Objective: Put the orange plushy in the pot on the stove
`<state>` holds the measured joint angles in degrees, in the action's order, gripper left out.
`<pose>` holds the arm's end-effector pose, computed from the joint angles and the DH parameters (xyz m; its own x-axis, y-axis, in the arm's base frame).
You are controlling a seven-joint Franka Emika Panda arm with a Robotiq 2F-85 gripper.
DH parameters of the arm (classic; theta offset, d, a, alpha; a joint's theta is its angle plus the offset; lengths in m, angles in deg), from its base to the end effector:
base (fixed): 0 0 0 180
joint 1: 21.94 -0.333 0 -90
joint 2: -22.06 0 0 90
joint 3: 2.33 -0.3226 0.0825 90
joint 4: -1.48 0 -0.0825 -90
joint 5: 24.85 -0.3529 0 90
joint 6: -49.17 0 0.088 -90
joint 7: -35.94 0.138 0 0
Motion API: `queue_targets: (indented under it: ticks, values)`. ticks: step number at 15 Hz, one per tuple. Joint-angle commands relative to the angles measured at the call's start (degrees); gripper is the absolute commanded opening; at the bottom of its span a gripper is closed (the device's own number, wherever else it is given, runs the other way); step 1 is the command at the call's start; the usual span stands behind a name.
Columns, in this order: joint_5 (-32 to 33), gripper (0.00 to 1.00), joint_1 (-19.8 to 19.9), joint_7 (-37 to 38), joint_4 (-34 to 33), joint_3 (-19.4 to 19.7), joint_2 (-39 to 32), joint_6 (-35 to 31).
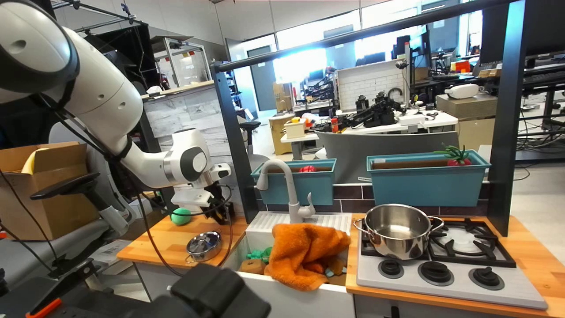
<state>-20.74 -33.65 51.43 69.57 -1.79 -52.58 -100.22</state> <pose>0.7017 0.1408 -0.0188 0.9923 -0.0070 0.1240 -0.0096 -0.9998 0.0201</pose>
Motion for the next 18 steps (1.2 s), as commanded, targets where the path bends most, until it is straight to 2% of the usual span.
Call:
queue_targets:
  ticks: [1,3,4,9,10,11,14,18]
  values:
    - [1.40,0.02,-0.23,3.62,5.77,4.85,0.31,0.92]
    - [1.43,0.02,-0.57,6.23,7.77,5.95,1.00,-1.91]
    - [-0.03,0.02,-2.33,6.58,1.77,6.68,-0.94,1.95]
    - [1.63,0.02,-0.51,4.75,6.54,5.16,0.42,0.35]
    - [2.04,0.34,-0.65,4.14,5.54,5.25,-0.18,0.70]
    - [2.82,0.36,-1.93,5.94,4.24,6.99,-1.11,-3.03]
    - [1.32,0.57,0.38,3.20,2.57,3.35,-1.47,-10.23]
    - [-0.07,0.85,-1.53,2.46,-0.87,7.64,-6.54,-21.35]
